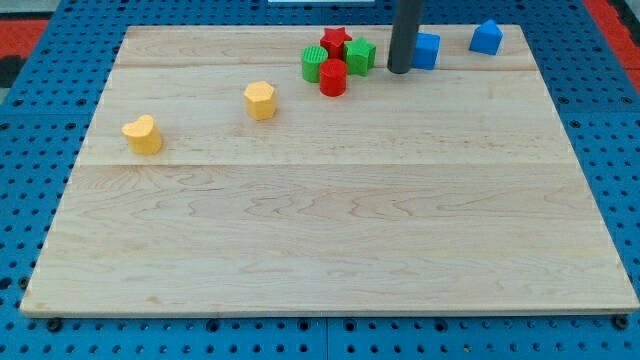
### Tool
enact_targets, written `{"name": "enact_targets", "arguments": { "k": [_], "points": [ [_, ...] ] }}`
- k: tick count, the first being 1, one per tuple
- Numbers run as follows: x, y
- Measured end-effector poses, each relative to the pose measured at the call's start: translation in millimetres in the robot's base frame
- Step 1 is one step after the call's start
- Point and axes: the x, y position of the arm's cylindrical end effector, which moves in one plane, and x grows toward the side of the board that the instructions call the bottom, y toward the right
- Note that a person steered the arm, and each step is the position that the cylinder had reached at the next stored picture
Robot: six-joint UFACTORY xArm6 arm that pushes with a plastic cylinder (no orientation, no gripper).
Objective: Push the yellow hexagon to the blue triangle
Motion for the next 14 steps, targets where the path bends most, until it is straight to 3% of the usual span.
{"name": "enact_targets", "arguments": {
  "k": [1, 2, 3, 4, 5, 6, 7, 8, 9, 10, 11, 12, 13, 14],
  "points": [
    [-27, 52],
    [-29, 62],
    [55, 10],
    [167, -67],
    [182, -206],
    [124, -251],
    [79, -248],
    [71, -218],
    [66, -95],
    [64, -9],
    [81, -22],
    [94, 33],
    [67, 61],
    [86, 64]
  ]
}}
